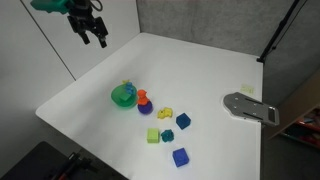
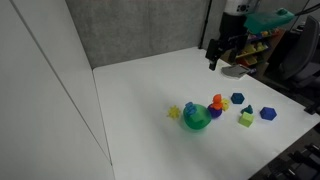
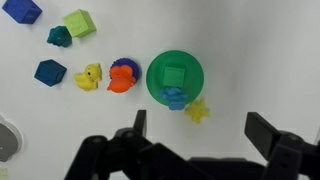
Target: Put the green block on top of the blue block at the back of the table
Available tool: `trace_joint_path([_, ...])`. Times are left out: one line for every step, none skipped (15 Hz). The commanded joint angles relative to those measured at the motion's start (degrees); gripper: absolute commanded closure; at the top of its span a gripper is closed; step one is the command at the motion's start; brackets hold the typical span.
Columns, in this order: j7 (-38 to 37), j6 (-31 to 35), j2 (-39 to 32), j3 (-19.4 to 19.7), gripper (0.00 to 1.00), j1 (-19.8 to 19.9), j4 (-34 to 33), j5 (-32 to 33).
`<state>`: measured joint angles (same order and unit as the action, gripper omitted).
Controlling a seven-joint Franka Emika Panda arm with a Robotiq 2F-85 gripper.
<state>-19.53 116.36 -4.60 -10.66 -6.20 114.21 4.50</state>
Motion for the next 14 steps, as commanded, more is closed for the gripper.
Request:
trace_joint_path([-4.33,3.30,-3.78,1.41,0.00,-2.09,-0.02,4.70])
trace_joint_path([-5.17,4.09,-4.99,1.69,0.00,-2.57,-0.02,5.84])
trace_joint_path([-6.21,4.81,-6.20,2.05,0.00,-3.10,0.00,7.10])
trace_joint_path([-6.75,5.78,-7.44,2.43,0.00,-3.57,0.09,8.00])
trace_joint_path([-6.93,6.91,-8.53,2.80,0.00,-3.89,0.19,8.42])
trace_joint_path([-7.00,8.17,-9.66,3.21,0.00,-4.15,0.23,8.58])
trace_joint_path([-6.76,9.99,-10.73,3.64,0.00,-4.26,0.41,8.25])
trace_joint_path([-6.23,11.75,-11.54,3.98,0.00,-4.32,0.66,7.64])
trace_joint_path([-5.93,13.81,-12.34,4.34,0.00,-4.29,0.95,6.94])
trace_joint_path([-5.58,15.88,-13.00,4.62,0.00,-4.19,1.31,6.40])
trace_joint_path([-5.35,18.00,-13.74,4.92,0.00,-4.04,1.74,5.70])
trace_joint_path([-5.53,19.80,-14.37,5.31,0.00,-4.11,2.07,5.38])
trace_joint_path([-5.97,21.63,-15.00,5.82,0.00,-4.34,2.53,5.44])
trace_joint_path([-6.17,23.10,-15.76,6.29,0.00,-4.58,2.87,5.57])
